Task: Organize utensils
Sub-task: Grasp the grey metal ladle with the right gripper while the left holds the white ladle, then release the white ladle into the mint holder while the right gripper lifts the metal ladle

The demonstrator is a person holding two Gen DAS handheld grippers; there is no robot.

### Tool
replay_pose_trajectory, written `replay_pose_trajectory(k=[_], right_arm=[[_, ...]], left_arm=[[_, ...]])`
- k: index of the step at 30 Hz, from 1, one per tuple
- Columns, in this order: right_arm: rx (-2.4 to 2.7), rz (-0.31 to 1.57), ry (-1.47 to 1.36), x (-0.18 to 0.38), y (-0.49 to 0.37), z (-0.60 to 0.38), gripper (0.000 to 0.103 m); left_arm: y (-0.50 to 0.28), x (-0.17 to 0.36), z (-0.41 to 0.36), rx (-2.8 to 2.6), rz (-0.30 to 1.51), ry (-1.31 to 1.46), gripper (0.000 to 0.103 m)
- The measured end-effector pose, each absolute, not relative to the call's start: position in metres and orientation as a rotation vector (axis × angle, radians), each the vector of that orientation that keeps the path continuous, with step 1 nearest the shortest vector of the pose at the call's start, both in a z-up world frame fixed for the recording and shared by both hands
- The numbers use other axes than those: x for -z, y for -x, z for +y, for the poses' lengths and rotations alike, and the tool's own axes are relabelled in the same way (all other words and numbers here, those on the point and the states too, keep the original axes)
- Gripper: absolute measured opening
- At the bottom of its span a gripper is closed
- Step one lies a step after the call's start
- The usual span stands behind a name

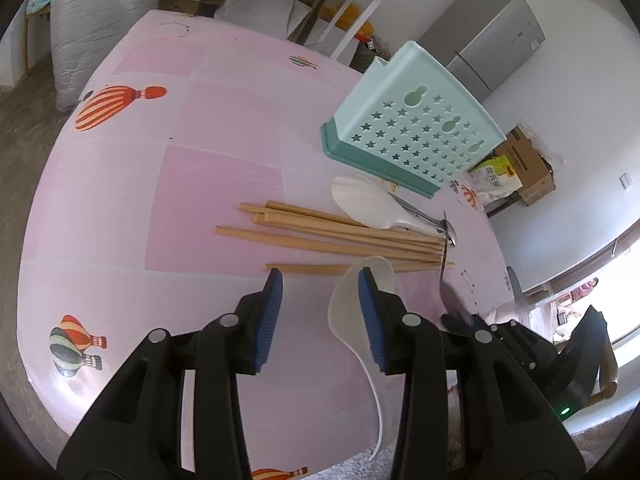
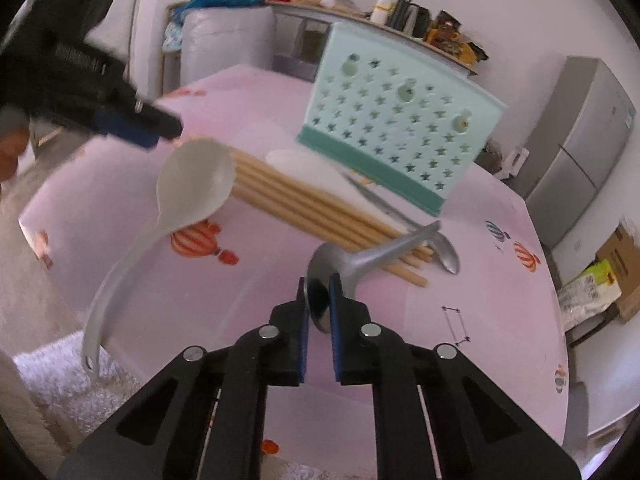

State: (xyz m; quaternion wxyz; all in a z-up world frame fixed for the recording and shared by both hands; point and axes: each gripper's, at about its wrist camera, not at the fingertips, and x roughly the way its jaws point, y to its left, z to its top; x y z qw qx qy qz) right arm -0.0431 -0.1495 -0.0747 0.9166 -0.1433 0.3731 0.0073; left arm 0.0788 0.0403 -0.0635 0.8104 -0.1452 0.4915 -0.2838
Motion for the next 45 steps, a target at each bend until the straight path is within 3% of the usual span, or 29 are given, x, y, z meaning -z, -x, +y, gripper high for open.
replay_pose_trajectory(k=[11,19,25,34,40,45], right_arm=[[-0.002,0.725,0.046,0.041,0.057,-0.192,0.003],[-0.003,0.676,-0.048,0.023,0.062,-0.208,0.003],[-0.003,0.646,-0.13,0.012,0.064,-0.225,0.003],[0.008,0.586,-0.231,-0.004,0.066,-0.254,0.003],[0.024,0.55,-0.249,-0.012,0.07,-0.264,0.003],[0.029,0.544,-0.256,-0.012,0.071,-0.267,0.003]], left_arm=[[-0.088,0.072,0.014,0.666,1.102,0.217,0.036],[-0.091,0.076,0.009,0.67,1.106,0.217,0.005],[-0.085,0.06,0.012,0.661,1.068,0.228,0.001],[-0.079,-0.027,0.022,0.684,0.848,0.242,0.001],[-0.104,-0.116,0.031,0.642,0.568,0.298,0.001],[-0.114,-0.158,0.011,0.486,0.329,0.2,0.001]])
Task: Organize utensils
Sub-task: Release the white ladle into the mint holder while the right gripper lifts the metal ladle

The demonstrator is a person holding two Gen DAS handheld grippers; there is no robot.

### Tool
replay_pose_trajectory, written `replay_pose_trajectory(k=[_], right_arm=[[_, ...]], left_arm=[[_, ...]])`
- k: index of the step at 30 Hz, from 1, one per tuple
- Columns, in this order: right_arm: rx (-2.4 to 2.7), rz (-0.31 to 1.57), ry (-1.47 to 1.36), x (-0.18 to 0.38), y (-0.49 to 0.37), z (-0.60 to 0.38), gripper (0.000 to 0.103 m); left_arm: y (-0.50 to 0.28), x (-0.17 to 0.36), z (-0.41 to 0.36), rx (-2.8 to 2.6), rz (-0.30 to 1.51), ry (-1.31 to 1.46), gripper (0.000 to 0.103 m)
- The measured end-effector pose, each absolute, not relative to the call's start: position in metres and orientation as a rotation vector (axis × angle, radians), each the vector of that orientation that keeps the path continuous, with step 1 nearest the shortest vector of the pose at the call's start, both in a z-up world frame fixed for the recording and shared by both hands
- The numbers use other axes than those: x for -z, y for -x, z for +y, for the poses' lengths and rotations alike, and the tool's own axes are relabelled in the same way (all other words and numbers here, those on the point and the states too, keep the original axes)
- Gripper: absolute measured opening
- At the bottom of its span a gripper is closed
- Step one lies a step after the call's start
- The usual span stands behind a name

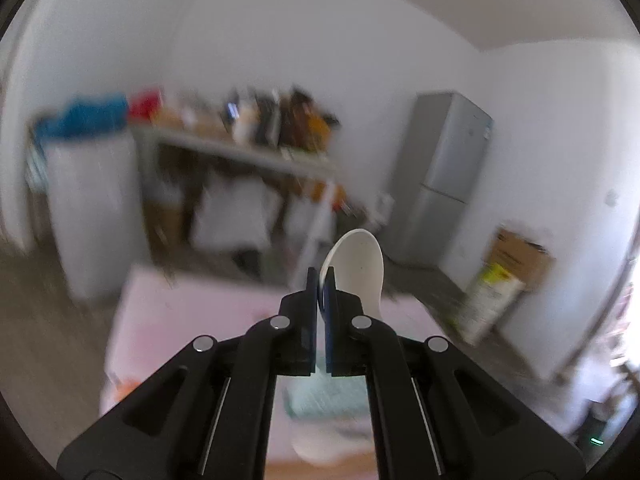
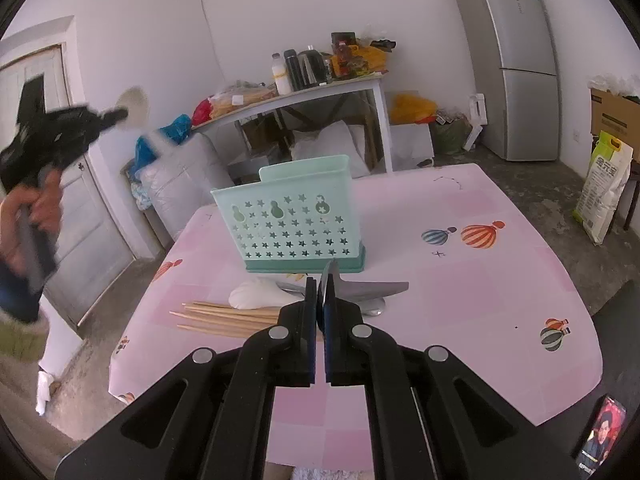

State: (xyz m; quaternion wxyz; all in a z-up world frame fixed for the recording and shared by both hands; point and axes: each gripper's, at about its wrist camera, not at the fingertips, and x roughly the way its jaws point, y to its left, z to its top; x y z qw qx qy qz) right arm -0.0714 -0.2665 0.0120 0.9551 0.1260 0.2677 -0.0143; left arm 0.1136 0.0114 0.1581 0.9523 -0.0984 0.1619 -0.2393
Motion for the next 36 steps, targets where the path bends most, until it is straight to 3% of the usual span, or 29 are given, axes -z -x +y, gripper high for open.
replay_pose_trajectory(k=[6,15,21,25,36], right_arm=[[0.033,0.54,-0.274,-0.011,0.075,-0.271,0.003],[0.029,0.53,-0.291,-0.013,0.081,-0.274,0.003],[0.023,0.514,-0.306,-0.019,0.084,-0.278,0.003],[0.004,0.498,-0.335,-0.027,0.084,-0.283,0.003],[-0.101,0.391,-0.414,-0.078,0.079,-0.293,0.003]], left_arm=[[-0.121,-0.157,-0.043,0.319,0.144,-0.062,0.001],[-0.131,-0.096,-0.11,0.237,0.13,-0.314,0.001],[-0.138,-0.08,-0.098,0.353,0.294,-0.21,0.007],[-0.143,-0.076,-0.079,0.422,0.37,-0.087,0.026],[-0.122,-0.057,-0.031,0.473,0.459,0.089,0.037]])
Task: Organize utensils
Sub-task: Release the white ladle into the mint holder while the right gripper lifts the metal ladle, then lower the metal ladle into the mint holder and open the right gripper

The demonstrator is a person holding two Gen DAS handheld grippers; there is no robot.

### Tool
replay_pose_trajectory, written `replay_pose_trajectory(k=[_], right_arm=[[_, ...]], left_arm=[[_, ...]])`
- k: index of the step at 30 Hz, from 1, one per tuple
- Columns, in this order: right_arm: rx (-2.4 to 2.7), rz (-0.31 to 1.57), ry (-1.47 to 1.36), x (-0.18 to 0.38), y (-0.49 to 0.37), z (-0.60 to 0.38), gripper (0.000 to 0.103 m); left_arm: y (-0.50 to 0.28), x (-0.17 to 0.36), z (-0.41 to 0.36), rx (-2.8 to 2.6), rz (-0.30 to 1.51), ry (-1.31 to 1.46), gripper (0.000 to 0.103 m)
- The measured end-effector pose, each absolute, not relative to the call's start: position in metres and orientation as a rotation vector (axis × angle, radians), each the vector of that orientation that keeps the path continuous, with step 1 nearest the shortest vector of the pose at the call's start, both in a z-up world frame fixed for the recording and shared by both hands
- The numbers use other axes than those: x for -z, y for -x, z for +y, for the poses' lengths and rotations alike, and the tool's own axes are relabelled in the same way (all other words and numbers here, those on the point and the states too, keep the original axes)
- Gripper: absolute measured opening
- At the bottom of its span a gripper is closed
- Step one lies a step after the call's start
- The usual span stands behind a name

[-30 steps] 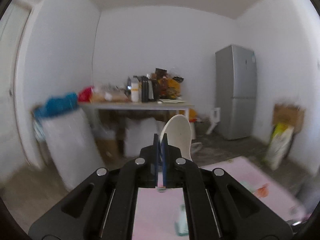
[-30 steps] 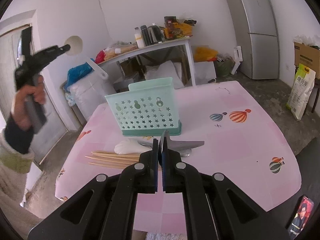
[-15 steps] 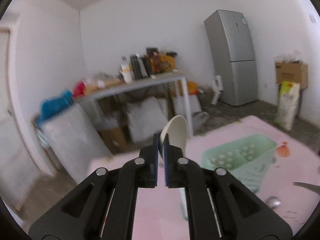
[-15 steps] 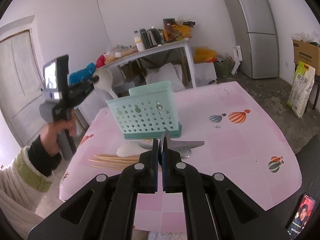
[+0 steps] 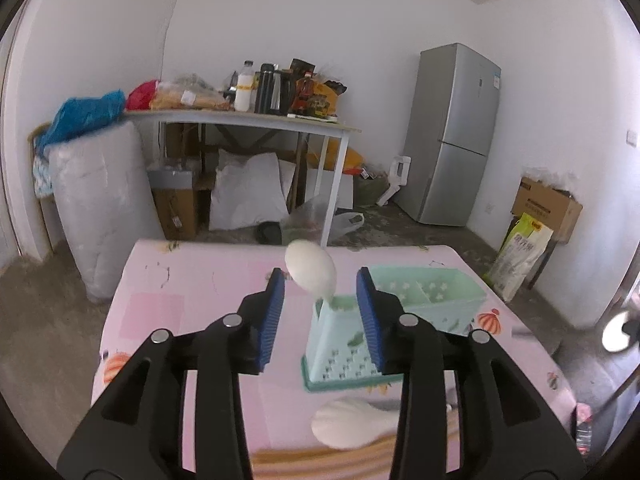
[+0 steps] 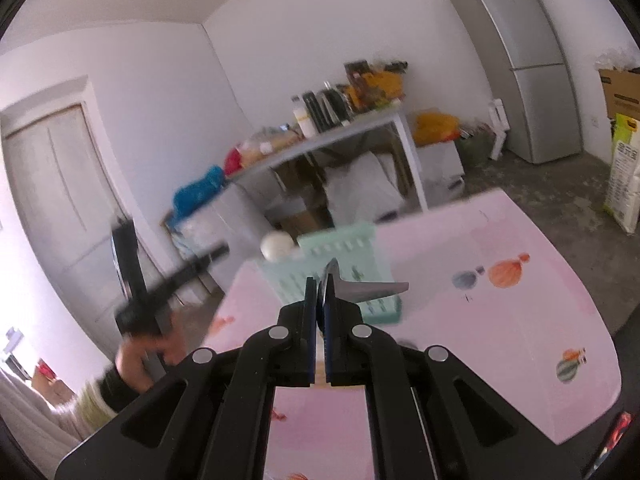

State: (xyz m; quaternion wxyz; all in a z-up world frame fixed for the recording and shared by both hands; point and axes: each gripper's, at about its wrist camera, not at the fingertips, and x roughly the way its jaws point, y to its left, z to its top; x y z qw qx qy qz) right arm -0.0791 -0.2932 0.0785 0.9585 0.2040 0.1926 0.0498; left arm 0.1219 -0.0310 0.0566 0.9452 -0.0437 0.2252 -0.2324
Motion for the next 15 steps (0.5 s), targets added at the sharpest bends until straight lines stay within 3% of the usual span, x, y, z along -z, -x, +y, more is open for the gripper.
replay_pose_trajectory(k=[8,15], right_arm=[[-0.261,0.298,-0.522,-0.128,0.058,-0.306,0.003],[-0.316,0.36,-0.62,-0.126,0.019,-0.313,0.003]], left_arm=[[-0.095,-0.034,-0.014,0.49,0.544,0.085,0.046],[-0.075,-0.016,-0.016,0.499,0.583,0.043,0.057]])
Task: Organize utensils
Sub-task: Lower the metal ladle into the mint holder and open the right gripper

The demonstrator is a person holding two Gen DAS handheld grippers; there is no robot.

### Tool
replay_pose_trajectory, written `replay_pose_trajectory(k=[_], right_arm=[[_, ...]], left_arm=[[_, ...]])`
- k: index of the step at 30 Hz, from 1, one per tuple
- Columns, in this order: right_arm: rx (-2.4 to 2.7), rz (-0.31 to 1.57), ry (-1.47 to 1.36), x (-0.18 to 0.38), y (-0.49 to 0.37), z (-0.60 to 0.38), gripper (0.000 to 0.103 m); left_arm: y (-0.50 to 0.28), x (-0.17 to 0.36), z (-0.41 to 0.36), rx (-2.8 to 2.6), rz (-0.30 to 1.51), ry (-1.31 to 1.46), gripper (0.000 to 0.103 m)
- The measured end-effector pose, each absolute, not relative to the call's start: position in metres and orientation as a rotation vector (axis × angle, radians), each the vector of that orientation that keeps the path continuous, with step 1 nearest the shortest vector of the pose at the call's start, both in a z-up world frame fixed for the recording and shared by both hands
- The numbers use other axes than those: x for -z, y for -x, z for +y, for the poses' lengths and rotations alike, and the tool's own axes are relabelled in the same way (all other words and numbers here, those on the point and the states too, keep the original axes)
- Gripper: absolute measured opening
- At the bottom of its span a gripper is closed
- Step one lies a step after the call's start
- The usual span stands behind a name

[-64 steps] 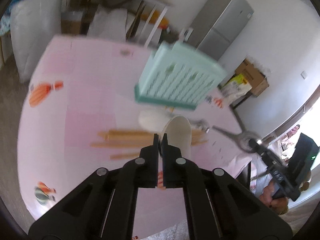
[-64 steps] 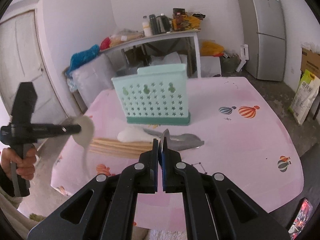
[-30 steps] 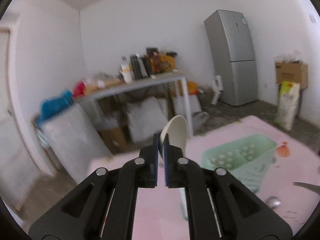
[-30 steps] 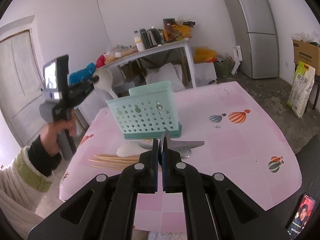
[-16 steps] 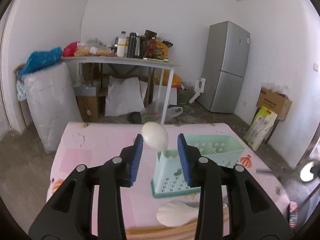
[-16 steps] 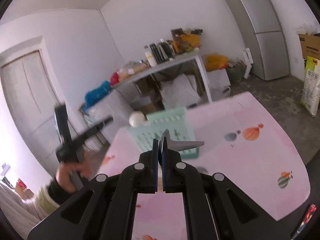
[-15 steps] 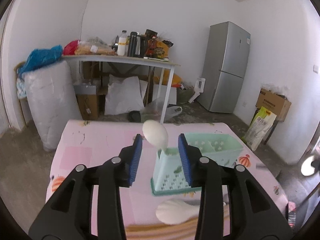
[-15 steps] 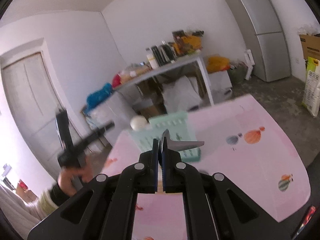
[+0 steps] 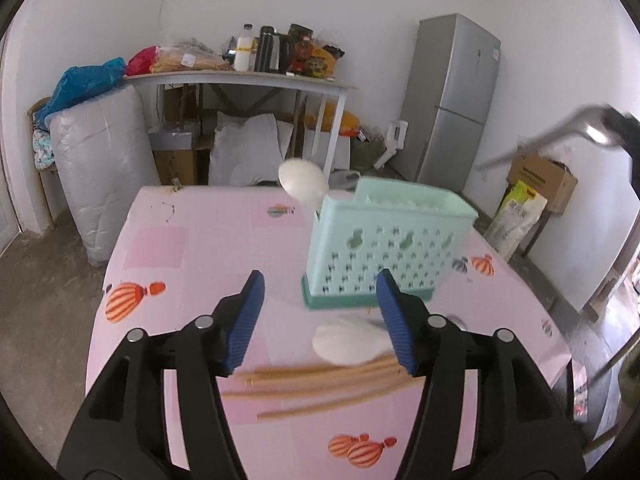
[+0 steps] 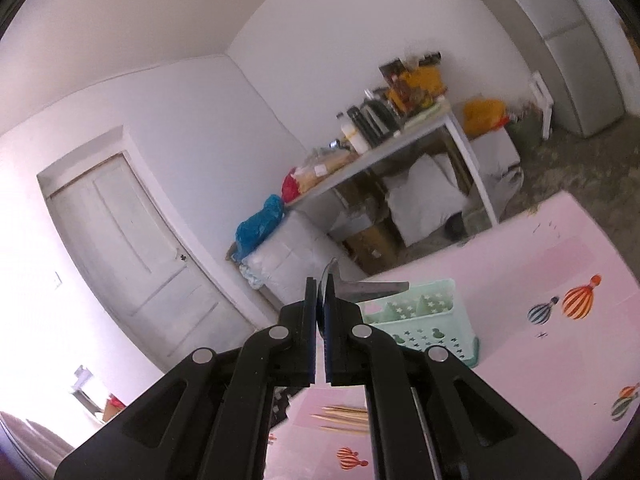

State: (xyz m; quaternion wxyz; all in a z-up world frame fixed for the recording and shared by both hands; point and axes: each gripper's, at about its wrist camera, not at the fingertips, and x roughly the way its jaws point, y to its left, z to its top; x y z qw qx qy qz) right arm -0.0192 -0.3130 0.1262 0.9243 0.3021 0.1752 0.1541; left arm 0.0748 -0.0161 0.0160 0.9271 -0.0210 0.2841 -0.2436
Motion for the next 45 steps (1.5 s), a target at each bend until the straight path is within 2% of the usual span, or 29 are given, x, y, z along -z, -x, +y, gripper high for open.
replay_pose_trajectory(k=[9,16,18,20,30,33,36,45], right_arm=[[-0.288,0.593,-0.848,-0.075,-0.071,-0.338,0.003],[-0.214,0.719,-0.901,-0.029,-0.108,-0.35,0.009],[-0.191,0.712,-0.888,-0.027,-0.106,-0.352,0.011],[-0.165,0.696,-0.865,-0.029,-0.101,-0.355,0.019],[-0.06,0.623,-0.752,-0.045,-0.064,-0.361,0.027],[-0.041,0.626,-0.69,-0.04,-0.049,-0.357,0.037],[-0.03,0.679,-0.637,-0.022,-0.035,-0.349,0.04],[0.022,0.904,-0.688,0.064,-0.009,-0.34,0.041]], left_arm=[[-0.062,-0.002,-0.019,0.52,0.615,0.023,0.072],[-0.057,0.007,-0.018,0.519,0.641,0.046,0.073],[-0.056,0.008,-0.018,0.505,0.636,0.03,0.073],[-0.056,0.009,-0.018,0.491,0.634,0.009,0.074],[-0.062,0.016,-0.026,0.503,0.672,-0.04,0.075],[-0.063,0.02,-0.03,0.533,0.701,-0.061,0.075],[-0.07,0.028,-0.03,0.565,0.766,-0.032,0.076],[-0.089,0.049,-0.023,0.582,0.908,0.16,0.089]])
